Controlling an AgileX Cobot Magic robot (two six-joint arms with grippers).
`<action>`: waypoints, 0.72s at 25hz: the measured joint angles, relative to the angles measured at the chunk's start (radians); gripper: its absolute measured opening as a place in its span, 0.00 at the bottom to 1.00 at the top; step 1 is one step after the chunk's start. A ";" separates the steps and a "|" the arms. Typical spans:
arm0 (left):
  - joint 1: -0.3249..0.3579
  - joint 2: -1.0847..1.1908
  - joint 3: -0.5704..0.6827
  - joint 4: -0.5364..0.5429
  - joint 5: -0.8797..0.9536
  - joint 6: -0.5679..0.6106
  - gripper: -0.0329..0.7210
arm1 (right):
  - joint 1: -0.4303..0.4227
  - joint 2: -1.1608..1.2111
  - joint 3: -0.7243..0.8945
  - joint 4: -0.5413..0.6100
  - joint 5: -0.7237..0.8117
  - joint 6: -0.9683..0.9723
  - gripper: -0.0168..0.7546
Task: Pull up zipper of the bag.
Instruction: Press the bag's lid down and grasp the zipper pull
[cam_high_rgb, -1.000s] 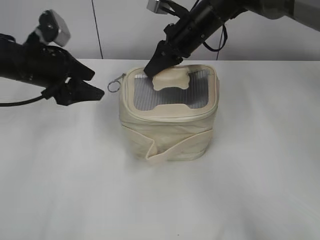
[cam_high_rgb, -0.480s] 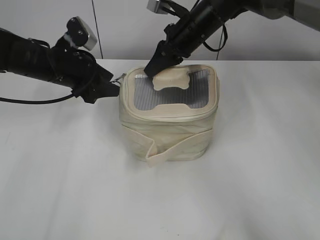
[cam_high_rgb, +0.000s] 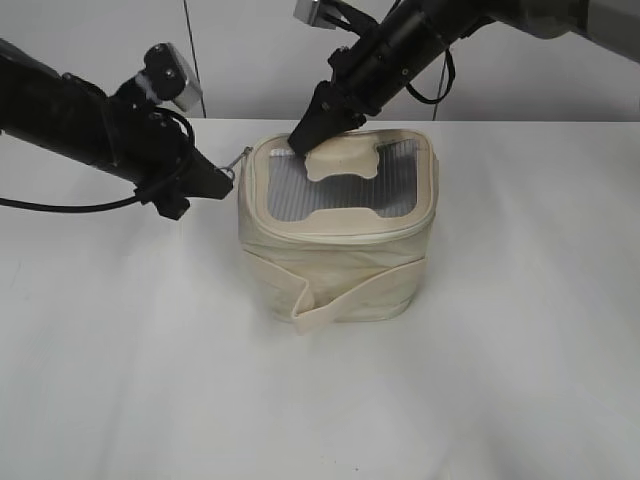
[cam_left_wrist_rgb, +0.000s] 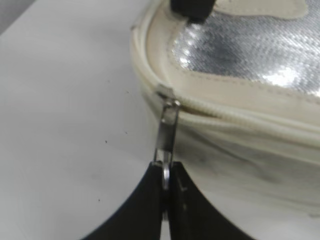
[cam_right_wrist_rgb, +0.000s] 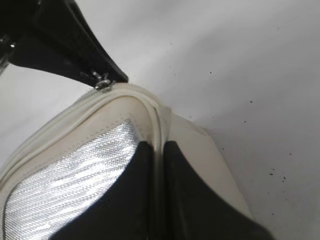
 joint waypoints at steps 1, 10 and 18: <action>-0.001 -0.019 0.003 0.042 0.003 -0.062 0.06 | 0.000 0.000 0.000 0.000 0.000 0.003 0.08; -0.024 -0.235 0.169 0.152 -0.010 -0.201 0.06 | 0.000 0.000 0.000 0.002 0.000 0.056 0.08; -0.208 -0.323 0.351 0.153 -0.029 -0.233 0.06 | 0.000 0.000 0.000 0.002 0.000 0.082 0.08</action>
